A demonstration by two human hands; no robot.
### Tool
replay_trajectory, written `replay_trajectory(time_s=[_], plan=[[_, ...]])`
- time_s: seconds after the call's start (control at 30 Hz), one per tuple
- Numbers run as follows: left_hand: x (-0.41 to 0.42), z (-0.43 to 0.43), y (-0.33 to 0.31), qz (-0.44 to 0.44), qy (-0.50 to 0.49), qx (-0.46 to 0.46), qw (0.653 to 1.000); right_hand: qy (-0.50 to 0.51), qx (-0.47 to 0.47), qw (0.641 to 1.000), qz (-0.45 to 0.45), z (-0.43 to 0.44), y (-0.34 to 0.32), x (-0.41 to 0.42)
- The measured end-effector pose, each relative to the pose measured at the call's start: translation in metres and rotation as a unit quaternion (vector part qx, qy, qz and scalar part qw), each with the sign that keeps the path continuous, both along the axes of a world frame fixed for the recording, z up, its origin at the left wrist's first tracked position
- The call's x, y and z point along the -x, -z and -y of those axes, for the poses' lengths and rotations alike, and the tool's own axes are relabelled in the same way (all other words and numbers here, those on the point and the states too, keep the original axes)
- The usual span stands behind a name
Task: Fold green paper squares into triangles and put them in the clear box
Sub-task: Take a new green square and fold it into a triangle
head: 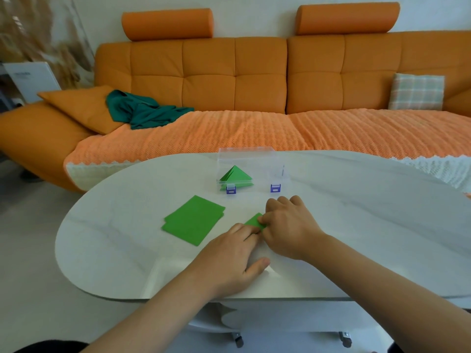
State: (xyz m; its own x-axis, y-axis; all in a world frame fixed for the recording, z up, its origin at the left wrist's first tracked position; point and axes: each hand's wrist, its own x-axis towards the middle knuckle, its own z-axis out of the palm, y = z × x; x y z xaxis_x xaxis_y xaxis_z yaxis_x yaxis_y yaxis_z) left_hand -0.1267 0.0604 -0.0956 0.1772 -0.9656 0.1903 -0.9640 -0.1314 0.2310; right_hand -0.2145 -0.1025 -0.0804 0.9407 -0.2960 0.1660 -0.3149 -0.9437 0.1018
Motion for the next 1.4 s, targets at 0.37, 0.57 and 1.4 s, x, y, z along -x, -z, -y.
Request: replay_trajectory(time_s=[0.37, 0.57, 1.4], plan=[[-0.002, 0.001, 0.008, -0.021, -0.012, -0.019, 1.000, -0.053, 0.033, 0.998, 0.010, -0.012, 0.004, 0.035], [0.003, 0.000, 0.005, -0.008, -0.011, -0.023, 1.000, -0.052, -0.008, 0.999, 0.014, -0.014, 0.008, 0.049], [0.000, -0.021, 0.000, 0.061, -0.153, -0.035, 0.986, -0.013, -0.034, 0.999, 0.026, -0.004, 0.010, 0.056]])
